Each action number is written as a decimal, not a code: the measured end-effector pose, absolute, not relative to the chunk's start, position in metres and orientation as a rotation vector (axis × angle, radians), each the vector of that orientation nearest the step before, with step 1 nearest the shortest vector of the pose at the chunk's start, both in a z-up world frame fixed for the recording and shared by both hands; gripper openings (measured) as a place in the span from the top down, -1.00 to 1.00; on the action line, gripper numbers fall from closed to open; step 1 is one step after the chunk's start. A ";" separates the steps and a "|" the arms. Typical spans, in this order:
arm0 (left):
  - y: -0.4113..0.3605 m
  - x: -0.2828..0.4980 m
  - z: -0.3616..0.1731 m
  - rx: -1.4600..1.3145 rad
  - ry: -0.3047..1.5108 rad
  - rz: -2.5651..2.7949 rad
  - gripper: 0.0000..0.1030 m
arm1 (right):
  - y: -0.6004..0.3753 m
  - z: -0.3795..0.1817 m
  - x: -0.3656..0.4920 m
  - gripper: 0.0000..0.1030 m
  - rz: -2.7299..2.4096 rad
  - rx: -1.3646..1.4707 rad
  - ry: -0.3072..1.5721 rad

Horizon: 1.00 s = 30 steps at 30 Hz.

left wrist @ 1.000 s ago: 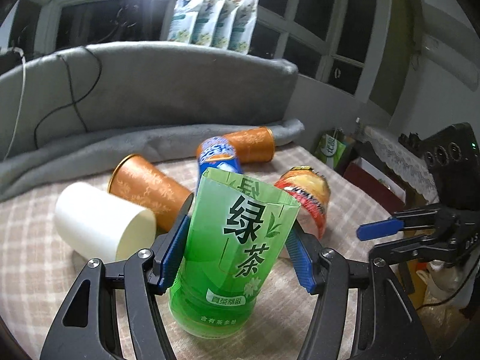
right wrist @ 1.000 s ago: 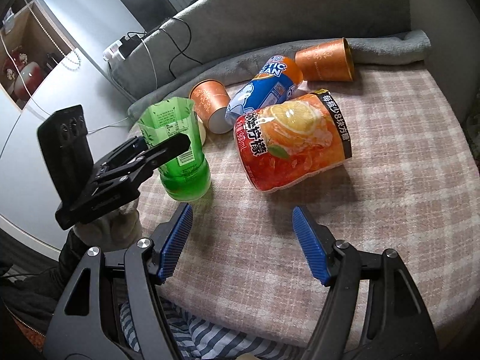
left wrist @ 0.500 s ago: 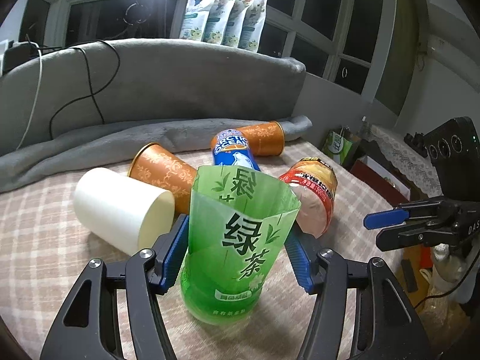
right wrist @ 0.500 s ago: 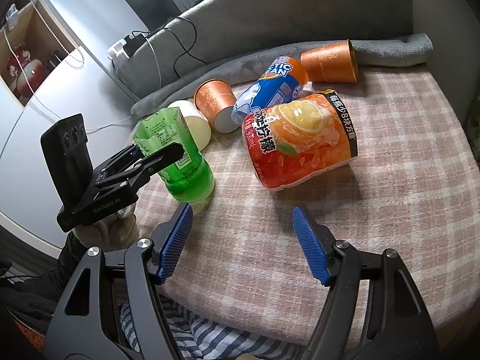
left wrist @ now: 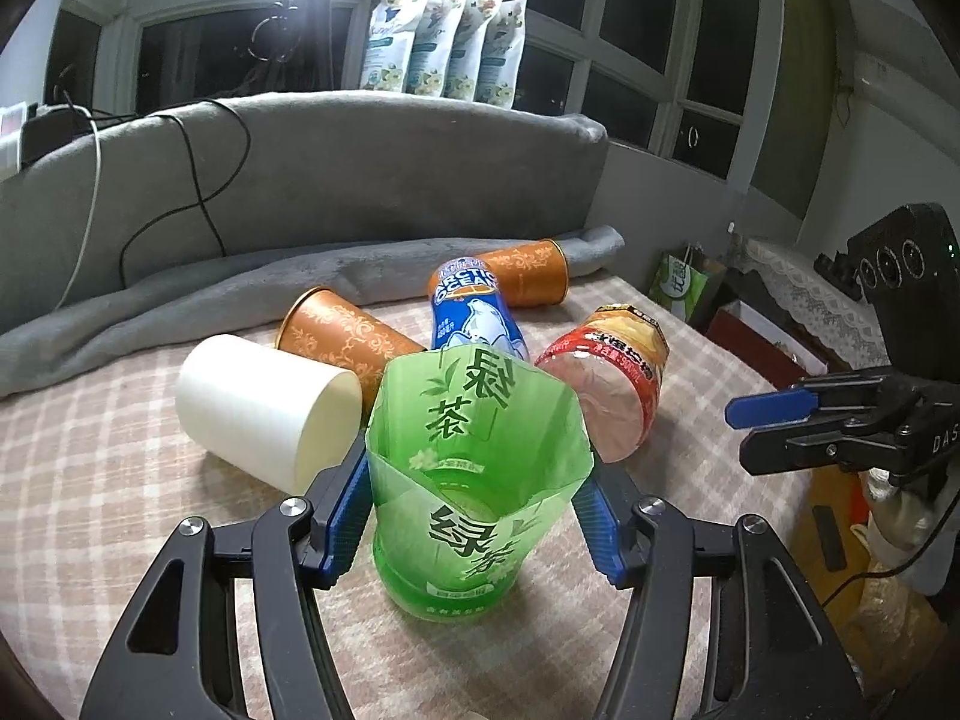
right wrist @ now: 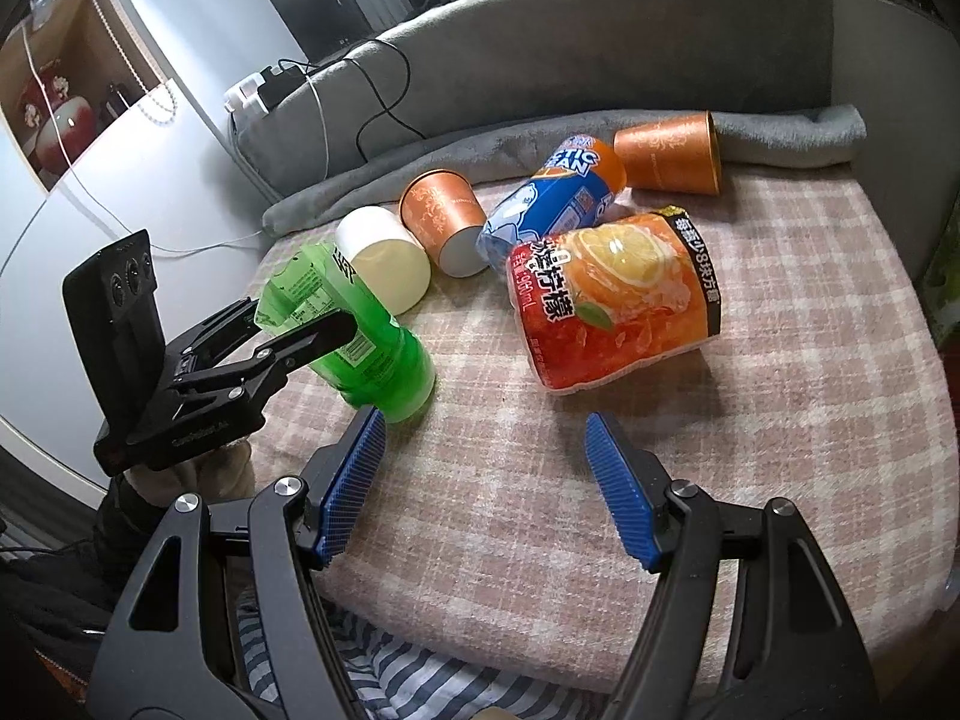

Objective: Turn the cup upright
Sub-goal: 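Lower the upright green cup onto the table and open the left tool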

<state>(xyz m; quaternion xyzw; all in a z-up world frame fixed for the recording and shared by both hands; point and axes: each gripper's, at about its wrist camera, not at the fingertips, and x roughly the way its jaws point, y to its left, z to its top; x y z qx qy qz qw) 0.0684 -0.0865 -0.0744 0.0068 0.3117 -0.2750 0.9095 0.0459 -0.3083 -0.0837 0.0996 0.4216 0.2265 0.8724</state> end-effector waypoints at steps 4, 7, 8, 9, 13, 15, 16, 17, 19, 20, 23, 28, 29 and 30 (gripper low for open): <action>-0.086 0.065 -0.073 0.019 0.649 -0.569 -0.39 | -0.306 -0.079 0.042 -0.40 0.461 0.188 0.857; -0.084 0.062 -0.072 0.017 0.653 -0.557 -0.53 | -0.305 -0.077 0.041 -0.40 0.453 0.181 0.845; -0.082 0.062 -0.072 0.012 0.657 -0.554 -0.56 | -0.305 -0.076 0.041 -0.40 0.448 0.177 0.840; -0.081 0.062 -0.072 0.009 0.661 -0.550 -0.56 | -0.304 -0.075 0.040 -0.40 0.445 0.174 0.834; -0.072 0.058 -0.071 -0.002 0.670 -0.526 -0.56 | -0.304 -0.072 0.039 -0.40 0.420 0.166 0.808; -0.067 0.054 -0.069 0.000 0.664 -0.513 -0.56 | -0.303 -0.068 0.038 -0.51 0.395 0.153 0.781; -0.065 0.050 -0.068 0.004 0.658 -0.502 -0.56 | -0.303 -0.067 0.037 -0.61 0.388 0.150 0.770; -0.062 0.047 -0.066 0.006 0.651 -0.491 -0.56 | -0.302 -0.065 0.036 -0.64 0.375 0.146 0.752; -0.056 0.041 -0.063 0.006 0.639 -0.468 -0.56 | -0.301 -0.061 0.036 -0.64 0.352 0.137 0.728; -0.053 0.038 -0.061 0.005 0.631 -0.454 -0.56 | -0.300 -0.059 0.036 -0.64 0.338 0.132 0.718; -0.043 0.027 -0.052 -0.005 0.598 -0.407 -0.56 | -0.297 -0.053 0.035 -0.67 0.285 0.112 0.674; -0.025 0.007 -0.034 -0.039 0.520 -0.296 -0.56 | -0.292 -0.041 0.034 -0.75 0.210 0.083 0.600; -0.022 0.004 -0.030 -0.047 0.503 -0.276 -0.56 | -0.290 -0.038 0.034 -0.75 0.197 0.074 0.586; -0.019 0.001 -0.027 -0.053 0.486 -0.257 -0.57 | -0.288 -0.036 0.033 -0.75 0.182 0.060 0.569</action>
